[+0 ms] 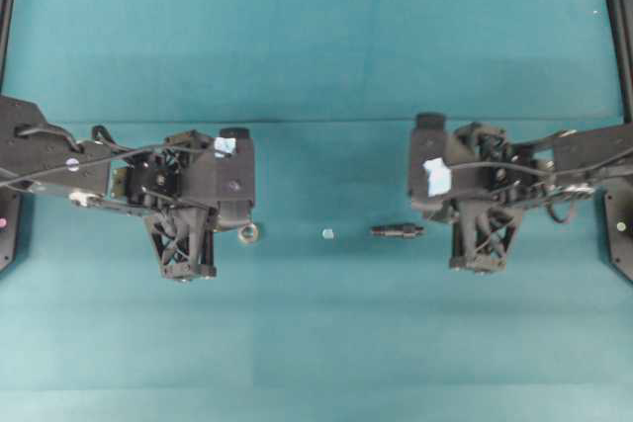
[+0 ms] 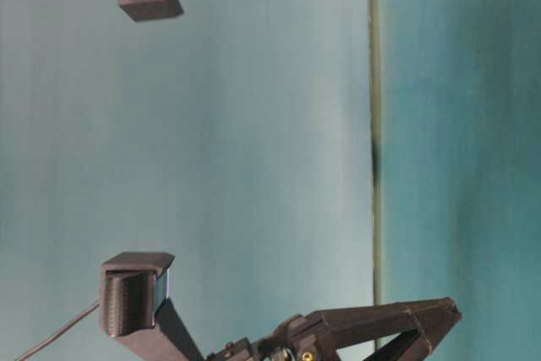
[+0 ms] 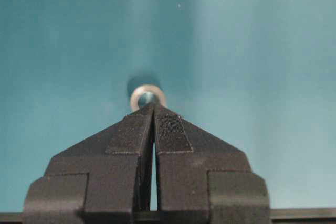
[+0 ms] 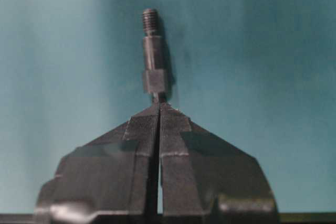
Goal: Insert the washer onto the shaft with both hands.
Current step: 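Open both grippers and center left over washer, right over shaft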
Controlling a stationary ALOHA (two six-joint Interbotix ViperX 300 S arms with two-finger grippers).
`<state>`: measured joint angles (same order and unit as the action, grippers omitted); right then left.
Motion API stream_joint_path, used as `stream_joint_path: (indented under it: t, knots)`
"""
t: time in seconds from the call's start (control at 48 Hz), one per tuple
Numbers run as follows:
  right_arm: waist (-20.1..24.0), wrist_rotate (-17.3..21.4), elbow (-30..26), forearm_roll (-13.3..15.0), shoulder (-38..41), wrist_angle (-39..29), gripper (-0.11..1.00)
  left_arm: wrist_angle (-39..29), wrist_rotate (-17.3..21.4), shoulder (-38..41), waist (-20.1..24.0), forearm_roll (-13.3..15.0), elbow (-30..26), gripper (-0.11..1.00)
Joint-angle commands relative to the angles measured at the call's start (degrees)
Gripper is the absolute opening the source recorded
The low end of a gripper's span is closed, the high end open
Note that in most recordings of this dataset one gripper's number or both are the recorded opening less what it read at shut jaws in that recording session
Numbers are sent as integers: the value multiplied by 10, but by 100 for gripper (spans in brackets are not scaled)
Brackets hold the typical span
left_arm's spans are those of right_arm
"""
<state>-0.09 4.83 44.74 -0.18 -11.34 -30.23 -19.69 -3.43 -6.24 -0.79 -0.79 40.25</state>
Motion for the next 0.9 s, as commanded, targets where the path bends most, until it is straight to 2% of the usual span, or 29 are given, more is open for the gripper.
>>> stream_joint_path:
  t: [0.0, 0.146, 0.396, 0.5, 0.563, 0.667, 0.834, 0.875]
  knots:
    - [4, -18, -14, 1, 6, 0, -10, 1, 0, -2, 1, -2, -9, 2]
    - [4, -33, -19, 2, 11, -2, -10, 1, 1, -2, 1, -2, -7, 2]
    - [4, -33, -28, 2, 18, 5, -7, 6, -2, -1, 4, -2, -3, 2]
    - [4, -32, -29, 2, 19, 4, 2, 6, -3, 1, 4, -2, 2, 3]
    - [2, -31, -26, 2, 19, 3, 12, 6, -4, 3, 4, -2, 4, 4]
    - [0, -29, -25, 2, 22, 2, 38, 6, -4, 10, 4, -2, 2, 24]
    - [0, -29, -25, 3, 29, 0, 87, 3, -5, 25, 1, -2, -5, 77]
    - [0, -29, -26, 3, 30, 0, 94, 3, -4, 28, 0, -2, -7, 87]
